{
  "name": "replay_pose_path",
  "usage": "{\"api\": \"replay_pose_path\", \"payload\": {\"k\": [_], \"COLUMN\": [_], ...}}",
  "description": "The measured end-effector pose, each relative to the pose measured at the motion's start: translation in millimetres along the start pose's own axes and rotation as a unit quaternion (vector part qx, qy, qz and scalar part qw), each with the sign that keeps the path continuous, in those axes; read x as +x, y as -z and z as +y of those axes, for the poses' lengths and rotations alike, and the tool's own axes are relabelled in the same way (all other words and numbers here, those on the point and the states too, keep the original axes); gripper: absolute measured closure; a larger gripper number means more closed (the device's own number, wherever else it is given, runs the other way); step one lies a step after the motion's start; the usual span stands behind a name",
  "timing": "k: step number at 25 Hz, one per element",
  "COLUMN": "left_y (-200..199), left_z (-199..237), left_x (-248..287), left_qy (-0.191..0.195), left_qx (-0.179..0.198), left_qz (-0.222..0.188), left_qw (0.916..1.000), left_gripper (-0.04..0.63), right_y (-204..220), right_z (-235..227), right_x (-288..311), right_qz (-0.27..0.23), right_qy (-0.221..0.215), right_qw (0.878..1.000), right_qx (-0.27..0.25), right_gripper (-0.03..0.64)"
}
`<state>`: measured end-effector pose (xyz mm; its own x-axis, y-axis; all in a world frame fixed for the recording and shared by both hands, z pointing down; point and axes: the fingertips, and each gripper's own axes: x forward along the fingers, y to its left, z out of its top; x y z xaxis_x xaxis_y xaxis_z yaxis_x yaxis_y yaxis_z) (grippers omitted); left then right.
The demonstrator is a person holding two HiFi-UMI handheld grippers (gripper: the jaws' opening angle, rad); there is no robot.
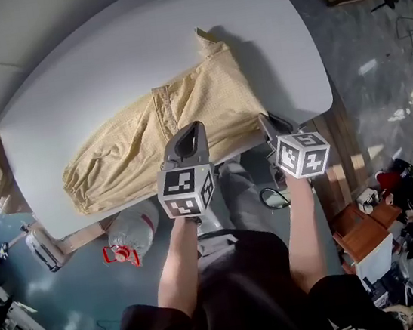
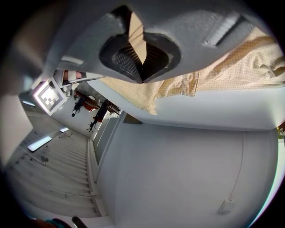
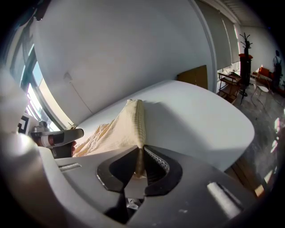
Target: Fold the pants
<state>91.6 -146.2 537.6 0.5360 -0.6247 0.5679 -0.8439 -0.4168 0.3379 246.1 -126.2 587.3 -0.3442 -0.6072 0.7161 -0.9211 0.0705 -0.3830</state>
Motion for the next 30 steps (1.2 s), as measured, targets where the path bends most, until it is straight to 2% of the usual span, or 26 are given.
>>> {"api": "replay_pose_path", "payload": {"k": [3, 5, 7, 12, 17, 21, 24, 30], "left_y": [-4.2, -12.9, -23.5, -43.8, -55.1, -59.0, -58.4, -48.3], "left_z": [-34.0, -42.7, -38.4, -12.1, 26.0, 68.3, 104.2, 169.6], "left_x": [12.2, 13.7, 10.1, -11.5, -47.9, -93.0, -131.5, -216.4], "left_qy": [0.023, 0.031, 0.024, -0.007, -0.049, -0.086, -0.122, -0.209], "left_qx": [0.002, -0.011, -0.013, -0.024, -0.049, -0.069, -0.087, -0.124], "left_qz": [-0.003, -0.014, -0.026, -0.060, -0.095, -0.121, -0.146, -0.194], "left_qw": [0.9997, 0.9994, 0.9993, 0.9979, 0.9931, 0.9865, 0.9779, 0.9505], "left_gripper": [0.591, 0.591, 0.591, 0.591, 0.591, 0.591, 0.591, 0.591], "right_y": [-5.2, -15.3, -25.2, -60.4, -104.5, -118.8, -122.0, -103.7], "right_z": [-33.8, -39.9, -35.4, 6.3, 75.6, 142.5, 194.6, 312.2], "right_x": [-26.2, -38.1, -43.3, -52.9, -55.4, -49.5, -40.7, -12.1], "right_qz": [-0.014, -0.033, -0.043, -0.063, -0.088, -0.085, -0.081, -0.045], "right_qy": [0.011, -0.005, -0.022, -0.057, -0.110, -0.137, -0.164, -0.250], "right_qw": [1.000, 0.999, 0.999, 0.996, 0.983, 0.971, 0.958, 0.913], "right_qx": [0.024, 0.034, 0.024, -0.035, -0.115, -0.178, -0.222, -0.319], "right_gripper": [0.581, 0.581, 0.583, 0.584, 0.584, 0.584, 0.584, 0.585]}}
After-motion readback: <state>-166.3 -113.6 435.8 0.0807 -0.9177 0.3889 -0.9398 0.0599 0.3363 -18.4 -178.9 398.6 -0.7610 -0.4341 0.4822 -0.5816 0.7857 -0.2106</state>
